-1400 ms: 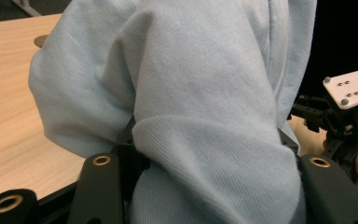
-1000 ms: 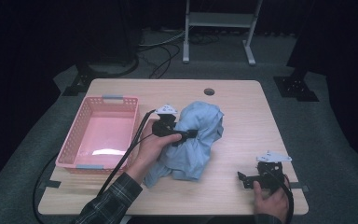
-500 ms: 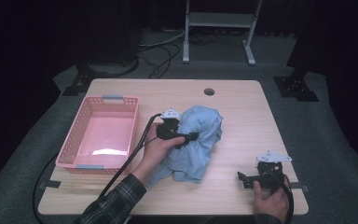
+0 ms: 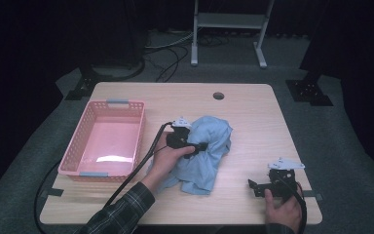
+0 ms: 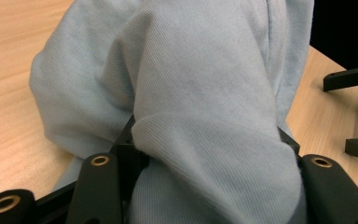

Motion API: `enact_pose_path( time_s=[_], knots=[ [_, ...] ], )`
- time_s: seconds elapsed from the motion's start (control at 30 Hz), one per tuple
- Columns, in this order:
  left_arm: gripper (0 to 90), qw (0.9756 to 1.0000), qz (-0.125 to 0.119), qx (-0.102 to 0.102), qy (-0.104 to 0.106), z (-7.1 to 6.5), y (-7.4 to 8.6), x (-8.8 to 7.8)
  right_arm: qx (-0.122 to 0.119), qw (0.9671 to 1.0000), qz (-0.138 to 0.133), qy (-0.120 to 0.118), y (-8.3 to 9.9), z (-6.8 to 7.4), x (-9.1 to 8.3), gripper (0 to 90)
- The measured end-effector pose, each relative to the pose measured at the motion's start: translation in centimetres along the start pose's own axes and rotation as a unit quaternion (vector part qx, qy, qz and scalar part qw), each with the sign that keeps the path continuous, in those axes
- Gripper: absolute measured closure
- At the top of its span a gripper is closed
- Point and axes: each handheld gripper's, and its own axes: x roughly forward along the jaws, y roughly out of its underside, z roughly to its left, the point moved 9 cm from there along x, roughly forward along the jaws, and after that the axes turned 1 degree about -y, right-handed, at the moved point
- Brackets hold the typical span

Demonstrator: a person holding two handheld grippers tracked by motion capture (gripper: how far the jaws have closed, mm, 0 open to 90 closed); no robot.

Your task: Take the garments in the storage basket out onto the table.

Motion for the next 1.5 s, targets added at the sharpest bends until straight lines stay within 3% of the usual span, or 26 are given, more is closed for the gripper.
enact_pose_path(
  time_s=[0.43,0.93,1.13,1.3,1.5],
  knots=[
    [44.7,0.9999,0.016,0.006,-0.002,0.2,0.8,0.9,0.000,1.0000,0.000,0.000,0.0,0.0,0.0,0.0],
    [39.3,0.9992,0.022,0.029,-0.013,-0.1,1.5,1.7,0.000,1.0000,0.000,0.000,0.0,0.0,0.0,0.0],
    [37.9,0.9997,0.016,0.016,-0.001,0.1,1.5,1.6,0.000,1.0000,0.000,0.000,0.0,0.0,0.0,0.0],
    [37.1,0.9997,0.015,0.019,-0.001,0.0,1.5,1.6,0.000,1.0000,0.000,0.000,0.0,0.0,0.0,0.0],
    [30.0,0.9997,0.015,0.021,0.002,-0.1,1.4,1.5,0.000,1.0000,0.000,0.000,0.0,0.0,0.0,0.0]
  ],
)
